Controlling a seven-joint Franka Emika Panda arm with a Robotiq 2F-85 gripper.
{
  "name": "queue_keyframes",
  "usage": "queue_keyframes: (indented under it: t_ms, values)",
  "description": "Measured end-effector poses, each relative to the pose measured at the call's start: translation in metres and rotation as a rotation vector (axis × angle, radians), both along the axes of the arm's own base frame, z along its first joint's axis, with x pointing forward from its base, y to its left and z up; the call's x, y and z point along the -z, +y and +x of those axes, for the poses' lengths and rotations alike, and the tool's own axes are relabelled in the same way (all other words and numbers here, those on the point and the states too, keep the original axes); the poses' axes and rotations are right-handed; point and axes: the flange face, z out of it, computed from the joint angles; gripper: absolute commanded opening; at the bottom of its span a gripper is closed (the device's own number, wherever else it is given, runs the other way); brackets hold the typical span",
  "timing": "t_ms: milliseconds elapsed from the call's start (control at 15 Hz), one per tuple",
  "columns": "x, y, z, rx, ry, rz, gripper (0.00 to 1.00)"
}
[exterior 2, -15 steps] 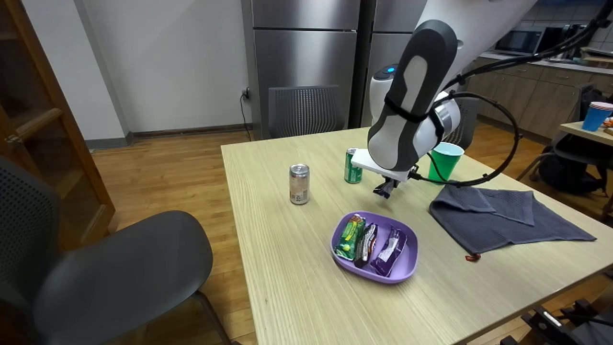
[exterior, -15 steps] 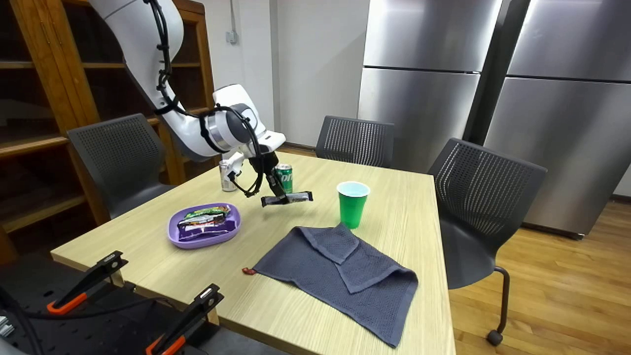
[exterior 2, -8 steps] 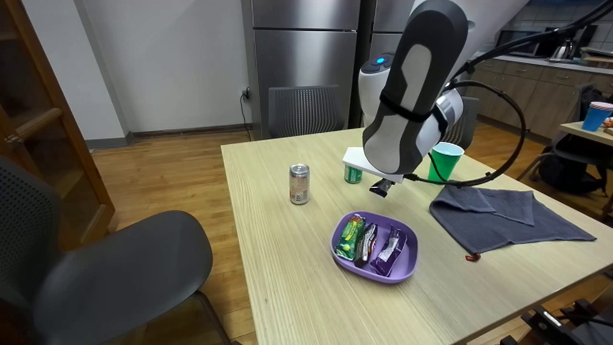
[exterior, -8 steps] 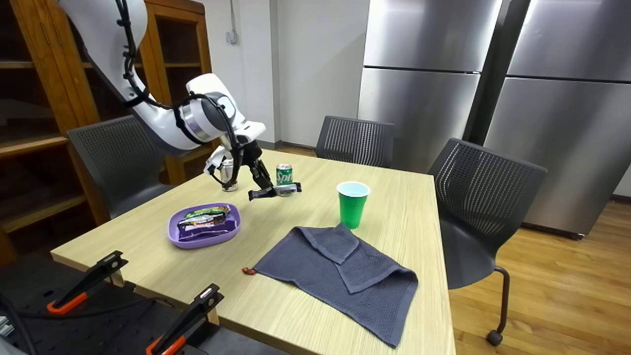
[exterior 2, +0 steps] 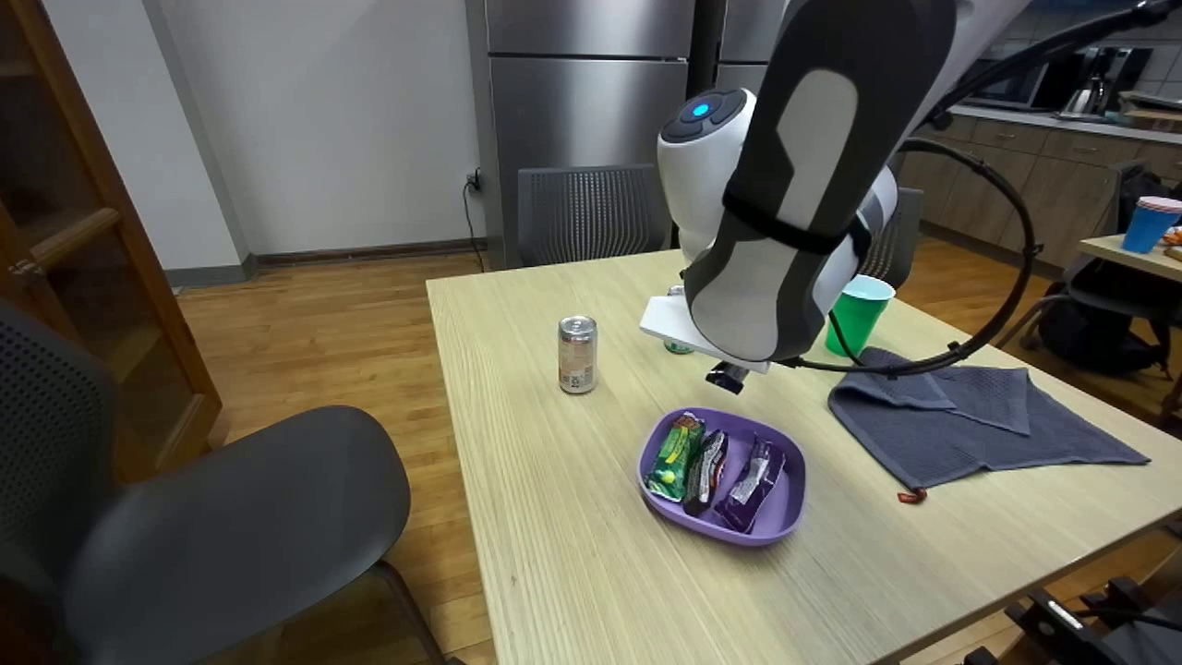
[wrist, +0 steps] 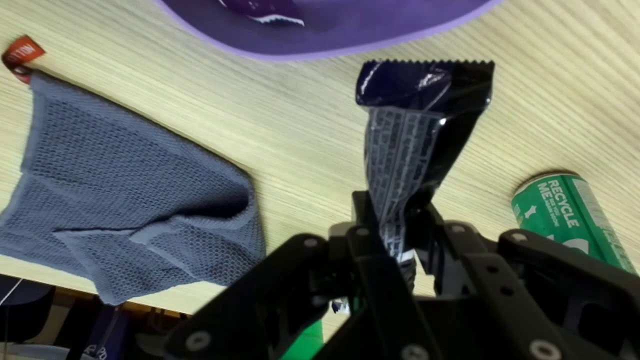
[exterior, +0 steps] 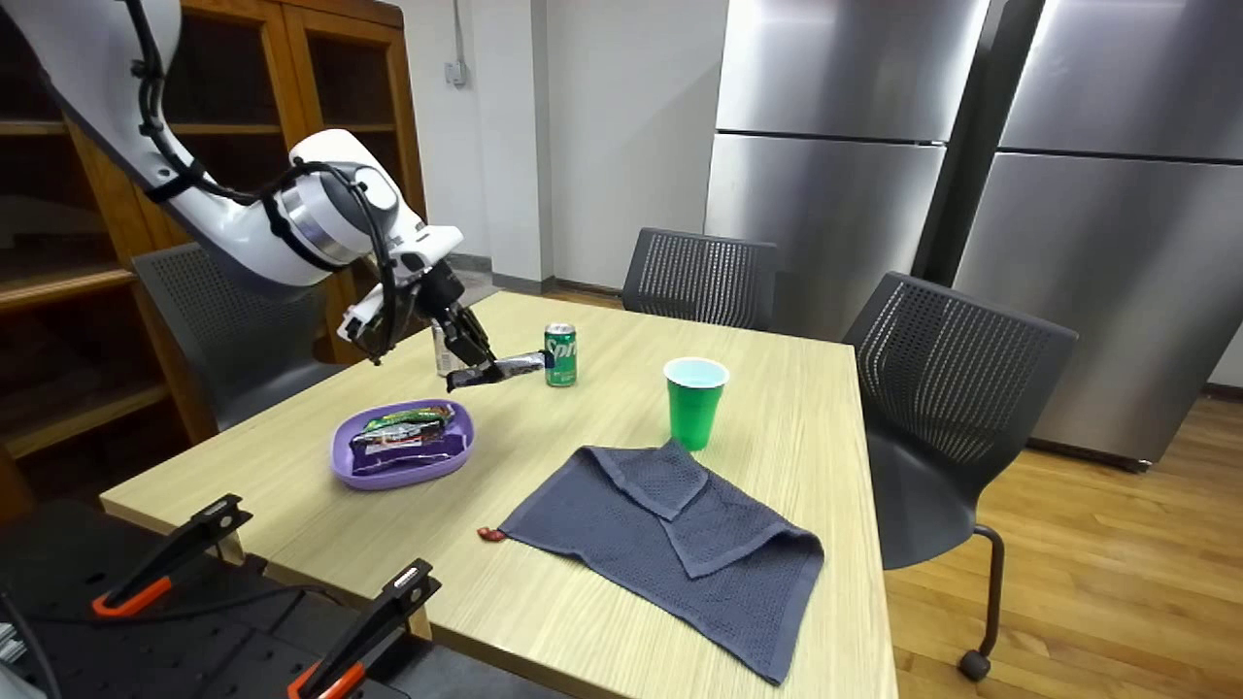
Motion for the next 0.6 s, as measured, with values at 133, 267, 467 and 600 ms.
queue_keyframes:
  t_ms: [133,267,467,600]
  values:
    - [0.001,0.011,-0.011,0.012,0.018,-0.009,0.06]
    - [0.003,0.02,-0.02,0.024,0.036,-0.015,0.06]
    - [0.005,0.034,-0.031,0.037,0.055,-0.024,0.06]
    - [0.005,0.043,-0.038,0.042,0.066,-0.032,0.06]
